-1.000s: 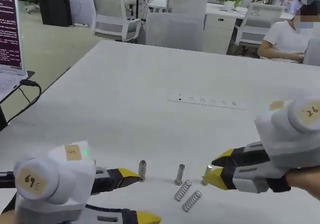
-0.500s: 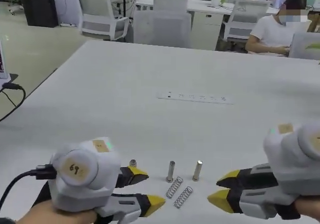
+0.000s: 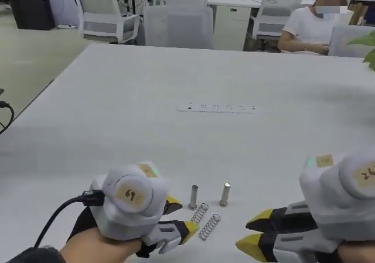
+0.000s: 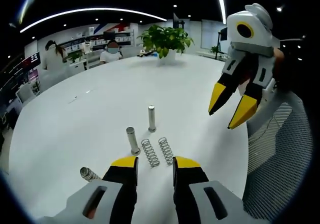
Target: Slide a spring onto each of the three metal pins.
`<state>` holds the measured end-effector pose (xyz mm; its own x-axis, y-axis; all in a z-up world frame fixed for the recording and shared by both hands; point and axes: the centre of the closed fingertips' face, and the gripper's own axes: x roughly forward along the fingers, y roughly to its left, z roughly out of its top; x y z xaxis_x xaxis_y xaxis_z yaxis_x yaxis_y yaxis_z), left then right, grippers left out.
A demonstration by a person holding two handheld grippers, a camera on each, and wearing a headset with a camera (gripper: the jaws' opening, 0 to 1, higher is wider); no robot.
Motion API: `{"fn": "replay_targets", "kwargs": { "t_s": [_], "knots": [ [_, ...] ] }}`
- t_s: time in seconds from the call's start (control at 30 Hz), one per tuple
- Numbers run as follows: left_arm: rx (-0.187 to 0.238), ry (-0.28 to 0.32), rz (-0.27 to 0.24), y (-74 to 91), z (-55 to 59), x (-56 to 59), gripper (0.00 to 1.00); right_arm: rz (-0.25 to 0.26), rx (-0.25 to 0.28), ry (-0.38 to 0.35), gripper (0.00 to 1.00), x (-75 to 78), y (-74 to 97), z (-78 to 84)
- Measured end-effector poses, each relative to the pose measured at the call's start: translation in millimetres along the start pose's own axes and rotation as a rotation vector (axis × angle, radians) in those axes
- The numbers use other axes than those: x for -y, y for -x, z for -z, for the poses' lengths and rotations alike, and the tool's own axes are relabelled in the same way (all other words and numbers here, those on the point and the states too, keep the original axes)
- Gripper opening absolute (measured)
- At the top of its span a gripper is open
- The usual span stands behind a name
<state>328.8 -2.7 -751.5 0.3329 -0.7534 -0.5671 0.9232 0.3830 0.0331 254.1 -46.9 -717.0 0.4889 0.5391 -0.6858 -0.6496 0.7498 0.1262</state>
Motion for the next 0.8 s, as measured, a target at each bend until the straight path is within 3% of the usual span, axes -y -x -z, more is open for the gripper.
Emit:
{"fn": "replay_targets", "kwargs": {
  "t_s": [0.37,0.8],
  "knots": [
    [-0.057,0.002,-0.045,-22.6,10.5,-5.3,0.15,-0.003,0.005,-0.02,0.2,2.1,0.1,6.8],
    [-0.095,-0.002,-0.049,-32.5,20.5,-6.2,0.12,-0.008,0.005,-0.022,0.2,3.9,-1.5,8.5]
  ]
}}
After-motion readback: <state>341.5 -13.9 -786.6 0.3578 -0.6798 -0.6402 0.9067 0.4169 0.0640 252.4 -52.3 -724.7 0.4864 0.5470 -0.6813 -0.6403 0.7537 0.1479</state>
